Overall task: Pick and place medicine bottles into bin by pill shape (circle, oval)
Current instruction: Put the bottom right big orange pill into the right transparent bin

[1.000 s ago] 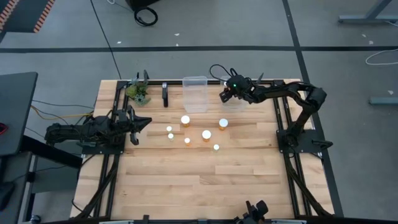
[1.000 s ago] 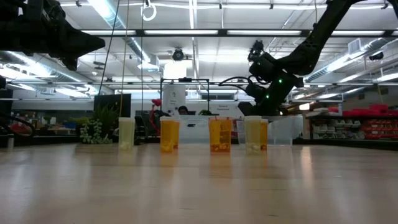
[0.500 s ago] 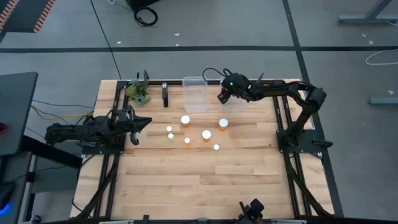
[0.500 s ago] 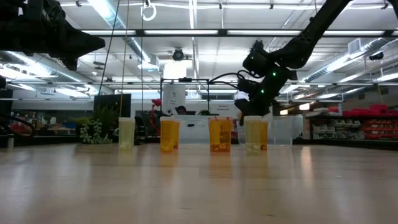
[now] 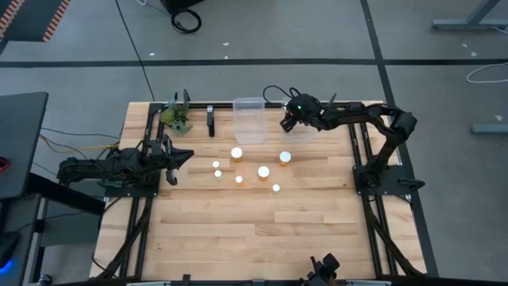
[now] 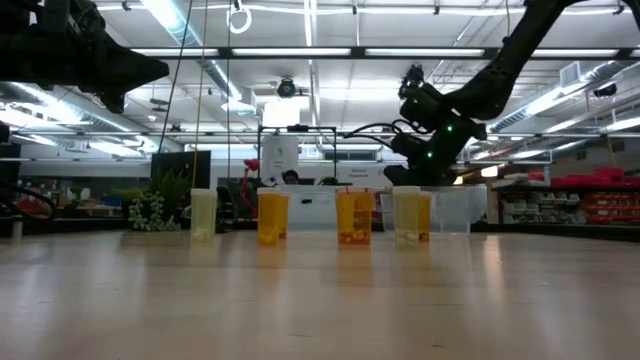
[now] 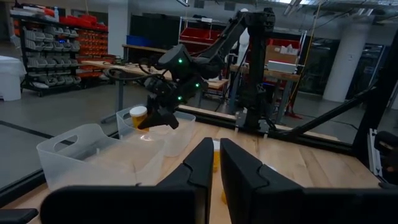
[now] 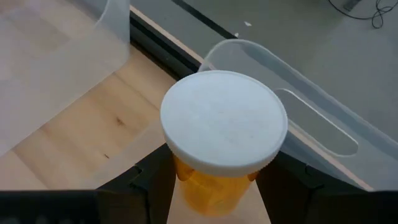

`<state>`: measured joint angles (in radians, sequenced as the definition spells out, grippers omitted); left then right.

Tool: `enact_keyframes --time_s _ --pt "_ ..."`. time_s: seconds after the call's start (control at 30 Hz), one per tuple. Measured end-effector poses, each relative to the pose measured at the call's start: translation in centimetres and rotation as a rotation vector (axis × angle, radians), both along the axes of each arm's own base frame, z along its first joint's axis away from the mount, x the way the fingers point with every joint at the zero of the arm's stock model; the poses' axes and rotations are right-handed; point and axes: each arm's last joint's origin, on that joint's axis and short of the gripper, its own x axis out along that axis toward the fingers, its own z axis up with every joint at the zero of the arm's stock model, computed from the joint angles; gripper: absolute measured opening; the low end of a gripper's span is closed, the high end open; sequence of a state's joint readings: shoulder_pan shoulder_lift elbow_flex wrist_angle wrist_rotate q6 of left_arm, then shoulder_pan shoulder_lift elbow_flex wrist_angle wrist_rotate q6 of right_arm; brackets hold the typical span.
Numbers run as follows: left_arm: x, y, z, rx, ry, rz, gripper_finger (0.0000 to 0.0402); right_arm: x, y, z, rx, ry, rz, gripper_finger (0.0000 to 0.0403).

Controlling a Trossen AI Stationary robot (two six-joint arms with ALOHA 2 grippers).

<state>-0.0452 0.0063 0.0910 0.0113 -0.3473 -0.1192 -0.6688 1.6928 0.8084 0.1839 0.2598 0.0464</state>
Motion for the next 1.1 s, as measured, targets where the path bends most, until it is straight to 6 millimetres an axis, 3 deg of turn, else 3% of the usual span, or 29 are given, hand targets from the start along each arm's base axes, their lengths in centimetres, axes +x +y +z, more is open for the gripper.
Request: enact_keyframes --time_s 0.3,0.57,0.8,1.1 --pt "0.0 0.0 0.0 0.000 0.000 0.000 0.0028 1.1 1.1 0.3 -0.062 -0.050 0.017 0.0207" --pt "0.0 0.0 0.0 0.000 0.000 0.000 0.0036 0.7 0.6 0.1 -0.058 -0.057 -0.036 0.0207" --pt "0.0 0.0 0.0 0.000 0.000 0.000 0.0029 1.1 -0.3 -3.0 -0.031 0.042 0.014 0.0207" --pt "0.0 0.0 0.0 0.000 0.000 0.000 0.0031 1.2 -0.2 -0.8 -0.075 0.021 0.016 0.0207"
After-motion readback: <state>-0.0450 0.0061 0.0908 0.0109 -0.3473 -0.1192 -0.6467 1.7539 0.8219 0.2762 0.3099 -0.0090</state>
